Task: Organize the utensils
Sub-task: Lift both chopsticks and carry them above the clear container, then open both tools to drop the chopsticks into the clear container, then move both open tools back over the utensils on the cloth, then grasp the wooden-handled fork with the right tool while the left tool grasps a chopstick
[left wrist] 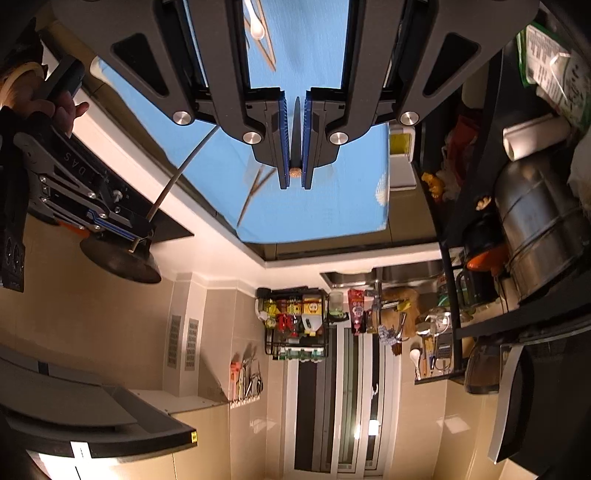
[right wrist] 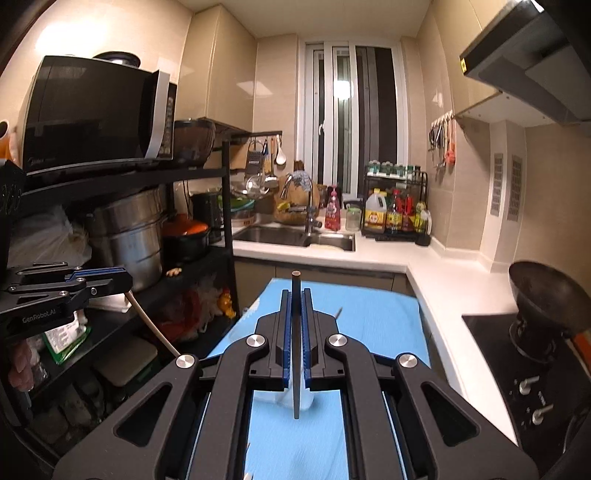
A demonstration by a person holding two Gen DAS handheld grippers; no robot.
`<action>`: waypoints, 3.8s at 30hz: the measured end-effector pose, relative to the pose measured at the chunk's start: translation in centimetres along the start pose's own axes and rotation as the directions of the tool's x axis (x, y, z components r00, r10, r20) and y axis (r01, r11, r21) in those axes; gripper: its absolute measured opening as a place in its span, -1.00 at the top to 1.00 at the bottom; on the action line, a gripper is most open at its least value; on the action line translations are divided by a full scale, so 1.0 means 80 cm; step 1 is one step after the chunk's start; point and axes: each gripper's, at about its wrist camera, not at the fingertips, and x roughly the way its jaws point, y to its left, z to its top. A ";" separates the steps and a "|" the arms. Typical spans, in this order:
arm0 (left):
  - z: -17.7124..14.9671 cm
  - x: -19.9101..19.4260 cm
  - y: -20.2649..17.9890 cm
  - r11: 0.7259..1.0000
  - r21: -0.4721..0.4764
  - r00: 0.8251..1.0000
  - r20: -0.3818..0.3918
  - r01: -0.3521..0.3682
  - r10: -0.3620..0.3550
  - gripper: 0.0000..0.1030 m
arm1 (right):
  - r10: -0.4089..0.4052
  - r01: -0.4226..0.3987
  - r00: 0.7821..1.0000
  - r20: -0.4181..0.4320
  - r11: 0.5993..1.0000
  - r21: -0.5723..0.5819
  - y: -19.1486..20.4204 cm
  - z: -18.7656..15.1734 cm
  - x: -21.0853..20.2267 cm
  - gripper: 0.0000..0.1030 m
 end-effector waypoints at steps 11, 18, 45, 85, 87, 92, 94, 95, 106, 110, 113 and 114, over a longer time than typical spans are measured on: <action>0.087 0.065 -0.013 0.999 0.040 0.997 0.071 -0.018 0.015 0.88 | -0.040 0.039 0.998 0.047 0.999 0.013 -0.008 0.063 0.086 0.90; 0.077 0.118 -0.007 0.999 0.048 1.000 0.011 -0.021 0.021 0.88 | -0.029 0.030 0.999 -0.019 0.999 0.041 -0.014 0.041 0.141 0.90; 0.019 0.139 0.046 0.988 -0.071 0.990 -0.052 -0.136 0.132 -0.67 | -0.027 0.027 1.000 0.010 0.998 0.053 -0.008 -0.014 0.110 -0.27; -0.404 0.014 -0.001 0.964 -0.101 0.948 -0.232 -0.247 0.219 -0.69 | -0.031 0.024 0.950 -0.311 0.999 -0.027 0.115 -0.410 -0.085 -0.31; -0.408 0.013 -0.003 0.965 -0.094 0.948 -0.233 -0.245 0.218 -0.69 | -0.022 0.017 0.948 -0.317 1.000 -0.019 0.115 -0.410 -0.084 -0.31; -0.407 0.013 -0.003 0.967 -0.084 0.949 -0.230 -0.240 0.216 -0.69 | 0.032 -0.034 0.937 -0.348 0.999 0.000 0.121 -0.410 -0.076 0.05; -0.407 0.014 0.001 0.966 -0.092 0.948 -0.231 -0.243 0.216 -0.69 | 0.062 -0.063 0.939 -0.339 0.998 0.007 0.125 -0.411 -0.077 0.39; -0.408 0.015 0.002 0.965 -0.097 0.949 -0.232 -0.242 0.215 -0.69 | 0.065 -0.069 0.939 -0.338 0.998 0.001 0.127 -0.411 -0.078 0.40; -0.415 0.010 -0.015 0.975 -0.110 0.968 -0.183 -0.191 0.169 -0.54 | -0.037 0.073 0.946 -0.322 0.992 0.100 0.081 -0.403 -0.073 0.45; -0.415 0.011 -0.021 0.979 -0.082 0.970 -0.173 -0.186 0.170 -0.18 | -0.068 0.120 0.941 -0.332 0.983 0.139 0.066 -0.402 -0.070 0.45; -0.413 0.013 -0.020 0.981 -0.062 0.970 -0.174 -0.183 0.170 0.28 | -0.101 0.150 0.933 -0.345 0.982 0.119 0.061 -0.403 -0.064 0.46; -0.412 0.014 -0.019 0.983 -0.061 0.971 -0.177 -0.174 0.161 0.33 | -0.097 0.149 0.930 -0.353 0.981 0.125 0.059 -0.405 -0.061 0.48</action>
